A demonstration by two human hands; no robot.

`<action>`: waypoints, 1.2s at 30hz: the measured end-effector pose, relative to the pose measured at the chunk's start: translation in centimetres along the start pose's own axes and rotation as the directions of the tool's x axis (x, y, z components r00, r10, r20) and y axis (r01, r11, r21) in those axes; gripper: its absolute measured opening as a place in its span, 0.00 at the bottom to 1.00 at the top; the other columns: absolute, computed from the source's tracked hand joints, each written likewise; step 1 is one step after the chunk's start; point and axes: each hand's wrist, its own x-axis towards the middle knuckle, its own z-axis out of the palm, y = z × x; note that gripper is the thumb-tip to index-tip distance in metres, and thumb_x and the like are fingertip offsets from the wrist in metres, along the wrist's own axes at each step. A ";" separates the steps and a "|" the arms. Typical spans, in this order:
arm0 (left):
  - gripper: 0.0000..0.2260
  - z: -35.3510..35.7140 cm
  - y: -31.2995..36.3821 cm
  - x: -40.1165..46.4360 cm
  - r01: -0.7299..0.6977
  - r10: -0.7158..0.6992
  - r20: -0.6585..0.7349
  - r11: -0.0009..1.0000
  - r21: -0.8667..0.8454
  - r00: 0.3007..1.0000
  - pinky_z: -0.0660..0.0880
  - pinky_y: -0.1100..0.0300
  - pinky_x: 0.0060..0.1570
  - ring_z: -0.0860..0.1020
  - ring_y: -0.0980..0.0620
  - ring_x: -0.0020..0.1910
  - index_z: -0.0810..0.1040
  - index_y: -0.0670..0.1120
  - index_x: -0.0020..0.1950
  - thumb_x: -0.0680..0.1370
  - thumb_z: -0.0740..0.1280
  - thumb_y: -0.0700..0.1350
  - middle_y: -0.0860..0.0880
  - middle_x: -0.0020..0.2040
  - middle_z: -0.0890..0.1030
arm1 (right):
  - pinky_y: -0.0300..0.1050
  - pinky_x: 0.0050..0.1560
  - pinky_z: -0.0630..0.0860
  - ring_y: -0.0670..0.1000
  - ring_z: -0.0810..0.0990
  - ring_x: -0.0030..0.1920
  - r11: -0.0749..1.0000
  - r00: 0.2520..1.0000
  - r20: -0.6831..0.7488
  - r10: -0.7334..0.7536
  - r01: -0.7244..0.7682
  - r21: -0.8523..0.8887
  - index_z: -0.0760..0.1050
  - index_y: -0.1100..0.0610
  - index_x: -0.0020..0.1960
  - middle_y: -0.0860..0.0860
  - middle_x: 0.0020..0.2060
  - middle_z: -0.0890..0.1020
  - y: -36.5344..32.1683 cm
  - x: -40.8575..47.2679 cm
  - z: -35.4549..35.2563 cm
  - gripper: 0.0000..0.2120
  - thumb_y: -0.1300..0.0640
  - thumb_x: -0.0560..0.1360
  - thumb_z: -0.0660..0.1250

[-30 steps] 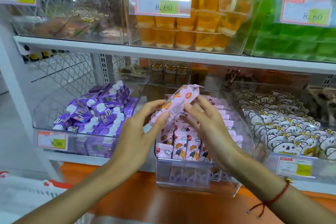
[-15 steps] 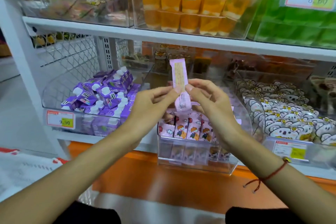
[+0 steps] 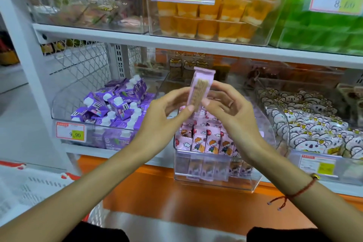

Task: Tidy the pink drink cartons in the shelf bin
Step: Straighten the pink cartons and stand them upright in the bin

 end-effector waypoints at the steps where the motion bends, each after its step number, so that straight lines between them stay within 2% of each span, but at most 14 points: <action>1: 0.17 -0.1 -0.1 0.0 -0.029 0.029 -0.002 1.000 0.005 1.000 0.71 0.70 0.58 0.78 0.63 0.58 0.75 0.54 0.60 0.77 0.67 0.35 0.59 0.56 0.80 | 0.40 0.56 0.76 0.45 0.80 0.56 0.999 0.999 0.010 -0.053 0.053 -0.011 0.76 0.52 0.61 0.48 0.53 0.83 -0.1 -0.1 0.1 0.17 0.60 0.73 0.71; 4: 0.15 -0.4 -0.3 0.2 -0.048 0.049 0.013 0.999 -0.023 0.999 0.70 0.66 0.62 0.77 0.59 0.61 0.75 0.42 0.63 0.77 0.65 0.32 0.51 0.60 0.80 | 0.41 0.57 0.76 0.45 0.79 0.57 0.987 0.990 0.032 -0.139 0.141 -0.073 0.77 0.49 0.57 0.46 0.53 0.82 -0.1 -0.4 0.4 0.16 0.59 0.71 0.73; 8: 0.14 -0.2 -0.2 0.1 0.003 -0.001 0.032 0.998 -0.059 0.999 0.71 0.67 0.62 0.77 0.60 0.60 0.74 0.42 0.62 0.78 0.64 0.33 0.52 0.58 0.80 | 0.45 0.58 0.76 0.46 0.79 0.57 0.982 0.989 0.037 -0.146 0.150 -0.113 0.77 0.51 0.59 0.45 0.53 0.82 0.0 -0.3 0.4 0.16 0.61 0.72 0.72; 12: 0.13 -0.1 -0.1 0.0 0.053 -0.060 -0.041 0.987 -0.153 0.997 0.73 0.70 0.55 0.79 0.61 0.57 0.74 0.45 0.62 0.78 0.65 0.35 0.53 0.57 0.81 | 0.35 0.62 0.70 0.40 0.74 0.63 0.968 0.988 0.096 -0.121 0.139 -0.210 0.70 0.46 0.67 0.41 0.60 0.77 0.4 -0.4 0.1 0.24 0.57 0.74 0.71; 14: 0.12 -0.1 -0.2 0.2 0.087 -0.117 -0.110 0.965 -0.246 0.987 0.76 0.67 0.53 0.81 0.59 0.55 0.74 0.45 0.61 0.78 0.65 0.39 0.52 0.54 0.83 | 0.28 0.62 0.65 0.35 0.69 0.64 0.952 0.989 0.119 -0.086 0.117 -0.282 0.64 0.44 0.71 0.37 0.63 0.73 0.9 -0.5 0.2 0.28 0.54 0.74 0.71; 15: 0.13 0.1 -0.2 0.2 0.112 -0.154 -0.127 0.951 -0.288 0.980 0.77 0.66 0.52 0.81 0.56 0.54 0.75 0.44 0.61 0.77 0.65 0.41 0.51 0.54 0.84 | 0.28 0.61 0.65 0.35 0.69 0.64 0.951 0.990 0.120 -0.076 0.109 -0.291 0.64 0.45 0.71 0.37 0.62 0.72 1.1 -0.6 0.3 0.28 0.55 0.74 0.70; 18: 0.14 0.7 -0.1 0.1 0.192 -0.245 -0.110 0.915 -0.354 0.963 0.79 0.65 0.46 0.83 0.51 0.51 0.76 0.42 0.60 0.76 0.68 0.44 0.48 0.50 0.85 | 0.37 0.57 0.74 0.43 0.77 0.58 0.977 0.994 0.081 -0.071 0.086 -0.196 0.70 0.50 0.63 0.38 0.54 0.79 1.3 -0.5 0.7 0.19 0.60 0.75 0.69; 20: 0.15 0.8 0.0 0.0 0.192 -0.247 -0.117 0.915 -0.355 0.962 0.79 0.66 0.46 0.83 0.54 0.51 0.76 0.45 0.60 0.74 0.70 0.44 0.53 0.50 0.85 | 0.36 0.50 0.77 0.44 0.80 0.53 0.991 0.996 0.056 -0.062 0.068 -0.112 0.73 0.53 0.59 0.38 0.49 0.81 1.1 -0.3 0.4 0.14 0.63 0.75 0.69; 22: 0.23 0.3 0.1 0.3 0.155 -0.233 -0.169 0.912 -0.379 0.958 0.78 0.68 0.50 0.81 0.60 0.54 0.71 0.49 0.64 0.71 0.72 0.45 0.59 0.54 0.83 | 0.34 0.49 0.77 0.43 0.82 0.50 0.997 0.997 0.068 -0.026 0.031 -0.067 0.74 0.54 0.57 0.39 0.48 0.83 1.0 -0.2 0.1 0.12 0.63 0.75 0.68; 24: 0.31 -0.3 0.3 0.5 0.131 -0.216 -0.224 0.930 -0.344 0.950 0.76 0.71 0.52 0.78 0.65 0.57 0.65 0.55 0.70 0.70 0.73 0.44 0.64 0.59 0.76 | 0.32 0.48 0.76 0.42 0.82 0.48 0.998 0.995 0.093 0.022 -0.017 -0.055 0.76 0.54 0.58 0.41 0.48 0.84 1.0 -0.1 -0.2 0.11 0.60 0.75 0.68; 28: 0.19 -0.3 0.5 0.1 0.102 -0.141 -0.153 0.966 -0.239 0.978 0.76 0.71 0.48 0.81 0.59 0.52 0.76 0.52 0.63 0.74 0.70 0.39 0.55 0.53 0.82 | 0.35 0.40 0.77 0.46 0.82 0.38 0.970 0.978 0.017 0.210 -0.211 0.121 0.74 0.58 0.59 0.48 0.42 0.84 1.4 0.3 -0.6 0.15 0.52 0.75 0.67; 32: 0.17 -0.2 0.6 -0.2 0.016 -0.024 -0.086 0.996 -0.085 0.996 0.73 0.73 0.50 0.81 0.61 0.51 0.78 0.51 0.60 0.73 0.71 0.38 0.52 0.52 0.83 | 0.37 0.38 0.78 0.48 0.79 0.35 0.896 0.942 -0.042 0.333 -0.302 0.324 0.74 0.61 0.54 0.50 0.36 0.82 1.7 1.3 -1.2 0.13 0.52 0.76 0.66; 34: 0.16 -0.5 0.7 0.2 -0.028 0.024 -0.114 0.999 -0.036 0.993 0.73 0.74 0.47 0.81 0.63 0.48 0.79 0.53 0.58 0.73 0.72 0.39 0.55 0.49 0.84 | 0.38 0.40 0.78 0.49 0.80 0.38 0.905 0.939 -0.030 0.343 -0.322 0.278 0.75 0.62 0.55 0.50 0.39 0.83 2.1 1.7 -1.2 0.17 0.48 0.76 0.66; 36: 0.15 -0.8 0.5 1.0 -0.064 0.064 -0.153 0.998 0.003 0.986 0.74 0.74 0.45 0.82 0.64 0.44 0.79 0.52 0.57 0.72 0.72 0.40 0.59 0.45 0.84 | 0.40 0.47 0.78 0.49 0.82 0.46 0.943 0.941 -0.066 0.331 -0.326 0.074 0.74 0.59 0.58 0.49 0.44 0.84 2.7 1.9 -1.4 0.21 0.42 0.75 0.64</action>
